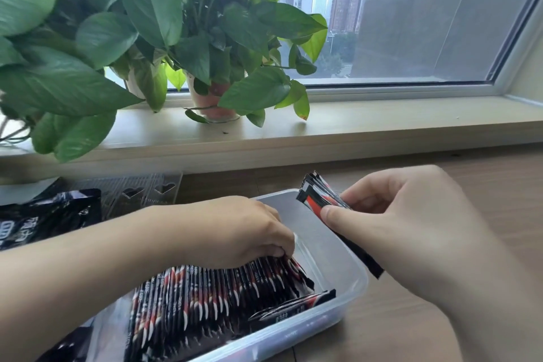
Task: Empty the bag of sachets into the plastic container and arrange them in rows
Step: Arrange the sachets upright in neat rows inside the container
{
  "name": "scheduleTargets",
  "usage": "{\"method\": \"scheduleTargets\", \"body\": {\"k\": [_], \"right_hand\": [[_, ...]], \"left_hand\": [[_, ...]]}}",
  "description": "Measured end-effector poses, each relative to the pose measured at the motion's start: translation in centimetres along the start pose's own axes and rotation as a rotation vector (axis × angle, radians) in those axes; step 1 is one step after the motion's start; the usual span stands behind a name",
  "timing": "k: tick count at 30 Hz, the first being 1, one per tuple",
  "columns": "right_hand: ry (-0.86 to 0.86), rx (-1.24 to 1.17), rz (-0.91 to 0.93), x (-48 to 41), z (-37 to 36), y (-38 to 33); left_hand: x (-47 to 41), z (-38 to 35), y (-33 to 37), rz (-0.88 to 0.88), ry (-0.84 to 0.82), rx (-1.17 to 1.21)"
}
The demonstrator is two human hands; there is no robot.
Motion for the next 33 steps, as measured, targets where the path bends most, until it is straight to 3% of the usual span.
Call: {"method": "scheduleTargets", "body": {"k": [10, 17, 24, 33], "right_hand": [[0.050, 0.627, 0.151, 1.7, -3.7, -1.9], [0.045, 0.709, 0.247, 0.3, -4.6, -3.0], [-0.074, 0.779, 0.349, 0.4, -6.5, -2.6], [-0.239, 0.866, 0.380, -2.1, -8.5, -0.3]], "left_hand": [[-0.1, 0.0, 0.7, -0.050, 0.129, 0.000], [1.7, -0.1, 1.8, 0.017, 0.247, -0.112], [2.7, -0.2, 1.9, 0.176, 0.030, -0.127], [2.9, -0.3, 1.6, 0.215, -0.075, -0.075]]}}
Point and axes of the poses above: each hand's wrist, its own x-axis away from the middle knuckle, its own z-axis out of the back of the hand, y = z × x, the point moved 3 cm from there along -x, towards the middle knuckle, and after that the axes turned 6 degrees about y, right-handed, at the moved point
